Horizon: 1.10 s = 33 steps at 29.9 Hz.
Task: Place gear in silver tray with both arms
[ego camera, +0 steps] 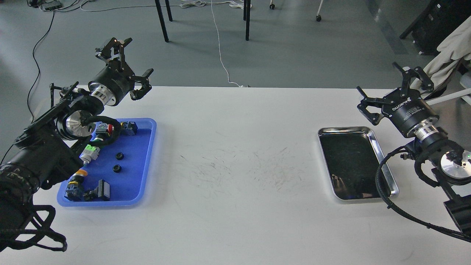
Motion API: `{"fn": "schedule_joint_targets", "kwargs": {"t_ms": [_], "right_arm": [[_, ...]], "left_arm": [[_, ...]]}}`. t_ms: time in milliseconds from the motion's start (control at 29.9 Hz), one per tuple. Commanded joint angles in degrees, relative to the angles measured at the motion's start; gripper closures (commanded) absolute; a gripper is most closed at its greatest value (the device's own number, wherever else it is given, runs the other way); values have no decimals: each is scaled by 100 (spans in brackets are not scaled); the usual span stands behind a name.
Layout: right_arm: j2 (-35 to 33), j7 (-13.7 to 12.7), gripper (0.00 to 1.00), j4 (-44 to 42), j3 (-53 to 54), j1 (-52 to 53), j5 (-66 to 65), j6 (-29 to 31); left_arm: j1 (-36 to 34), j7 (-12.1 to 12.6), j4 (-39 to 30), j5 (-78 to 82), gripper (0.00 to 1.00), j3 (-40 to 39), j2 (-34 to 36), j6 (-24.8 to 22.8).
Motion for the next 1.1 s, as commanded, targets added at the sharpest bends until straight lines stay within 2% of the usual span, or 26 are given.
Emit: {"fn": "schedule_joint_targets", "kwargs": {"t_ms": [0,368,569,903,1070], "right_arm": [[-8,0,1,1,23,0,-7,0],[-8,0,1,-8,23,26,2,0],[-8,0,1,-8,15,26,2,9],[-8,-70,1,-16,-20,9,2,71],[-8,-17,1,1,-3,9,2,62]], "left_arm": [[0,-18,-10,0,1,38,-28,0],[-18,-61,25,-8,1,-15,7,-8],[-18,-457,121,-44,1,-120,25,-8],[0,-510,69,18,1,-41,-1,-70],[-9,-519,51,18,1,-41,16,-17]]}}
